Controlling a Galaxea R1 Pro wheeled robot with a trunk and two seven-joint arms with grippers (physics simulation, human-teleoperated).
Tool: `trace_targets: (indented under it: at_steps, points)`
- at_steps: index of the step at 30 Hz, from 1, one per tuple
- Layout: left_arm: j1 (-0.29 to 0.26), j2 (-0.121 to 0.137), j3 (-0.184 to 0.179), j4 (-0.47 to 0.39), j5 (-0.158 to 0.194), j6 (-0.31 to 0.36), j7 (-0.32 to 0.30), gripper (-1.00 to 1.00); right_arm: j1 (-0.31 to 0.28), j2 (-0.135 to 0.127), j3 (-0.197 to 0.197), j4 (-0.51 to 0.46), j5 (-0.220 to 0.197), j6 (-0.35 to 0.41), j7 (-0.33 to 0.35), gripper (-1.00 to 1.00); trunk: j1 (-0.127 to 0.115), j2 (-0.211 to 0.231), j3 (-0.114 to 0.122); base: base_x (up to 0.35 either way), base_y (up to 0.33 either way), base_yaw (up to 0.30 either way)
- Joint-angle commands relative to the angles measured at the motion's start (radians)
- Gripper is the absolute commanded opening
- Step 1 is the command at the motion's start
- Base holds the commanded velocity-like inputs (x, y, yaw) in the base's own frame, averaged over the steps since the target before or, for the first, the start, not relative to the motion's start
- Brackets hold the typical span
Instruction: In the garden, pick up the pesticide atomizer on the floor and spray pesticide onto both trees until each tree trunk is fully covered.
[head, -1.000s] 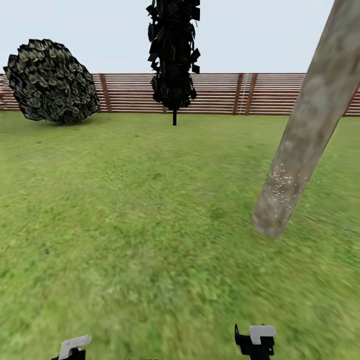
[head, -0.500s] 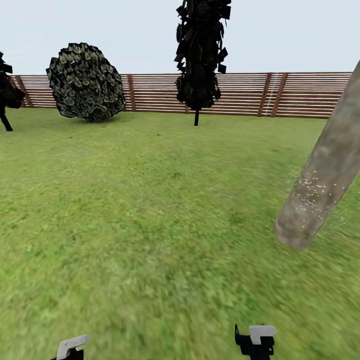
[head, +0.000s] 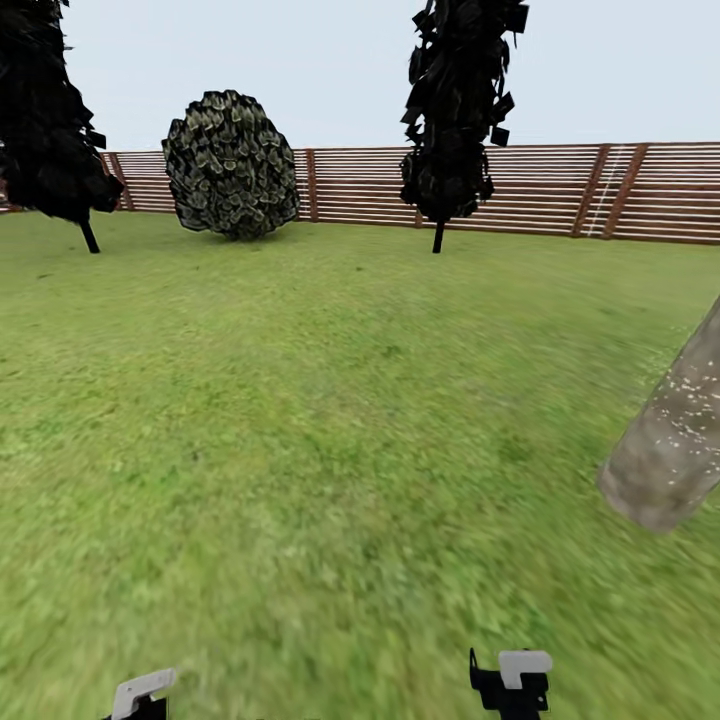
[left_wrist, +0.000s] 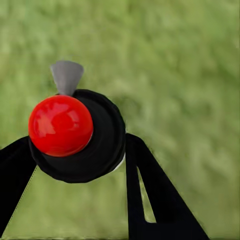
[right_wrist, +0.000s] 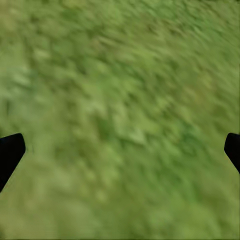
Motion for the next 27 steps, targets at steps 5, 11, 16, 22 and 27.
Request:
trace_targets:
  at_steps: [5, 11, 16, 22, 27]
  points:
    - [-0.001, -0.001, 0.002, 0.001, 0.005, -0.003, -0.006, -1.00, -0.001, 0.000, 0.007, 0.001, 0.007, 0.001, -0.011, 1.00, 0.000, 0.000, -0.001, 0.000, 0.000, 0.282]
    - [-0.001, -0.002, 0.001, 0.001, 0.003, -0.002, -0.007, -1.00, -0.001, 0.000, 0.007, 0.001, 0.007, 0.001, -0.011, 1.00, 0.000, 0.000, -0.001, 0.000, 0.000, 0.282]
    - [0.000, -0.002, 0.001, 0.001, 0.003, -0.002, -0.007, -1.00, -0.001, 0.000, 0.007, 0.001, 0.007, 0.001, -0.011, 1.00, 0.000, 0.000, -0.001, 0.000, 0.000, 0.282]
    - [-0.001, -0.002, 0.001, 0.001, 0.003, -0.001, -0.007, -1.00, -0.001, 0.000, 0.007, 0.001, 0.007, 0.001, -0.010, 1.00, 0.000, 0.000, -0.001, 0.000, 0.000, 0.282]
    - [-0.001, -0.002, 0.002, 0.001, 0.003, -0.001, -0.006, -1.00, -0.001, 0.001, 0.007, 0.001, 0.007, 0.001, -0.011, 1.00, 0.000, 0.000, -0.001, 0.000, 0.000, 0.282]
